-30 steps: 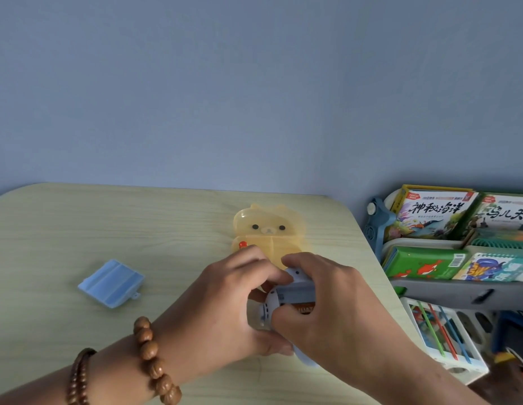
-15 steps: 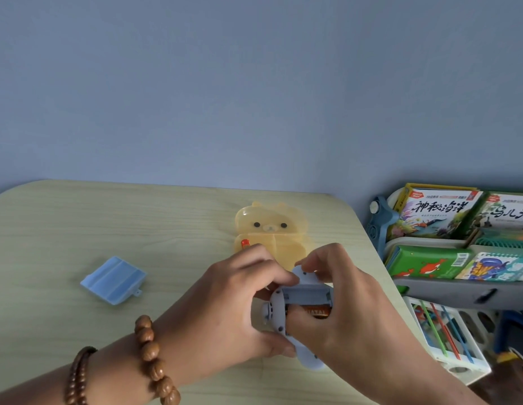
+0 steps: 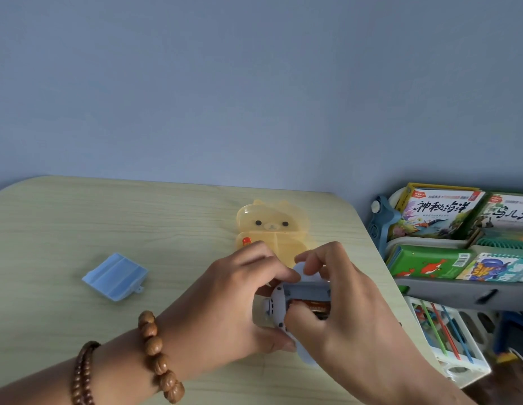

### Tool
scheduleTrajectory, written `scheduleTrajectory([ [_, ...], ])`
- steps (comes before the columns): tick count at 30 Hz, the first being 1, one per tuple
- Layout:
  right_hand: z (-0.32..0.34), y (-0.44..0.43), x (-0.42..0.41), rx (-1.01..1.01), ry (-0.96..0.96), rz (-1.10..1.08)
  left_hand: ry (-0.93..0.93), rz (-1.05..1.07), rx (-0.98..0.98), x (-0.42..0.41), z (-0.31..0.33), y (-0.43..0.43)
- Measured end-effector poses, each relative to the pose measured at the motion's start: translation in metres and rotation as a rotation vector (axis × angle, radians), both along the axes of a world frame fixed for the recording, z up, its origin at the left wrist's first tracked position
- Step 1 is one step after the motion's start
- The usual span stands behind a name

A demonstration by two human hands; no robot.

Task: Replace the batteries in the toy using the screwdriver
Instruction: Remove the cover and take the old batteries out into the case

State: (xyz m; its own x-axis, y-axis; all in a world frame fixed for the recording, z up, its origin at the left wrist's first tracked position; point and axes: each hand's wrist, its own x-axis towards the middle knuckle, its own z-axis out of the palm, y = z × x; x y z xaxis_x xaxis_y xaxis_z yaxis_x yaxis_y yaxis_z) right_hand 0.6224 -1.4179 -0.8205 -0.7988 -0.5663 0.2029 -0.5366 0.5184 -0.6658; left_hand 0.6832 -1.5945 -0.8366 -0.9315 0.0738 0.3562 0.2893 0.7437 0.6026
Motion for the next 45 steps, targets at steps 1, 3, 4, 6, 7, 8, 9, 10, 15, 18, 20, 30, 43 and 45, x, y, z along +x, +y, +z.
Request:
scheduleTrajectory([
  [1,-0.001,0.001,0.001,-0.009,0.01,0.016,-0.004,0.0,0.015,0.0,0.0,0.0],
  [3,-0.003,0.003,0.001,-0.021,0.051,0.047,-0.015,0.003,0.035,0.0,0.0,0.0],
  [4,-0.004,0.004,0.0,-0.031,0.074,0.059,-0.018,0.006,0.042,0.0,0.0,0.0],
  [6,-0.008,0.006,-0.002,-0.044,0.105,0.075,-0.026,0.01,0.063,0.0,-0.001,-0.002],
  [7,-0.01,0.007,-0.003,-0.035,0.112,0.083,-0.034,0.011,0.076,0.0,-0.001,-0.002],
  [8,-0.012,0.009,-0.004,-0.024,0.116,0.096,-0.044,0.013,0.085,0.0,-0.002,-0.002],
  [9,-0.013,0.01,-0.006,-0.014,0.121,0.113,-0.051,0.015,0.09,0.001,-0.001,-0.002],
  [10,-0.013,0.012,-0.008,-0.005,0.124,0.132,-0.057,0.02,0.092,0.001,-0.002,-0.003],
  [15,-0.001,0.016,-0.016,0.018,0.066,0.167,-0.075,0.035,0.091,0.001,-0.001,-0.003],
  [18,0.006,0.018,-0.017,-0.096,0.068,0.097,-0.068,0.041,0.072,0.001,0.001,-0.003],
  [20,0.008,0.02,-0.02,-0.237,0.006,0.025,-0.06,0.033,0.061,0.0,0.002,-0.004],
  [30,0.014,0.021,-0.054,-0.283,-0.279,-0.048,-0.089,0.021,0.096,0.002,0.002,-0.005],
  [43,0.018,-0.046,-0.1,0.112,0.09,0.251,-0.098,0.007,0.071,0.002,0.0,-0.005],
  [45,0.013,-0.058,-0.106,0.175,0.093,0.316,-0.105,0.004,0.078,0.002,-0.001,-0.006],
])
